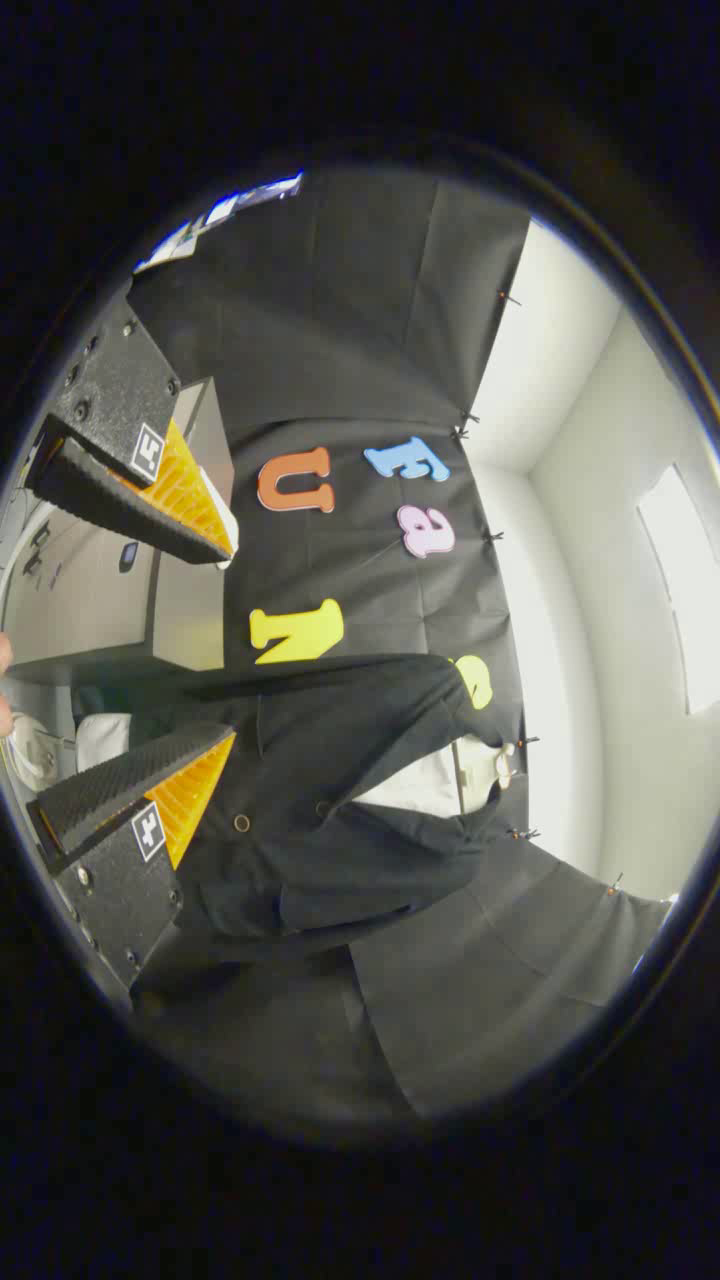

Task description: Iron the clothes twice with a garment steamer, once on the left side and once on the right side.

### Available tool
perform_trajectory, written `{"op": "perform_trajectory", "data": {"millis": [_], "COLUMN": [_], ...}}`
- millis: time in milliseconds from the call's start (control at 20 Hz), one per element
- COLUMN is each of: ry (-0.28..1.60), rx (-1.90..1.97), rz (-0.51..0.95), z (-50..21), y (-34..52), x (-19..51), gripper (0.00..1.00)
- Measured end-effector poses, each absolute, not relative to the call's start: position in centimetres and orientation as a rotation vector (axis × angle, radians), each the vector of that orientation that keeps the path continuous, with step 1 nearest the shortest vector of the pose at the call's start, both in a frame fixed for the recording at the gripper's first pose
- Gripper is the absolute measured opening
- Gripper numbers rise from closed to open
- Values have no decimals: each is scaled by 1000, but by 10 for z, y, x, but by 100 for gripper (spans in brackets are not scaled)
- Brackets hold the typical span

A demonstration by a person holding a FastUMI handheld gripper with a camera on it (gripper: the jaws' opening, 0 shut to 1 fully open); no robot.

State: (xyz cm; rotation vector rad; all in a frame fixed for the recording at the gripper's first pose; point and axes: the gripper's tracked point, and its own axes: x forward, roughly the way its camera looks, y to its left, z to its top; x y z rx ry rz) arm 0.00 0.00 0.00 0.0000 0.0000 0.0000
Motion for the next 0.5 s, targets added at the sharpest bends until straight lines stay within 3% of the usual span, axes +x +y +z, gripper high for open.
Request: {"op": "perform_trajectory", "data": {"millis": [500], "ry": [-35], "rx": [-42], "rz": [75], "z": [30], "y": [48], "x": [-3], "gripper": [100]}}
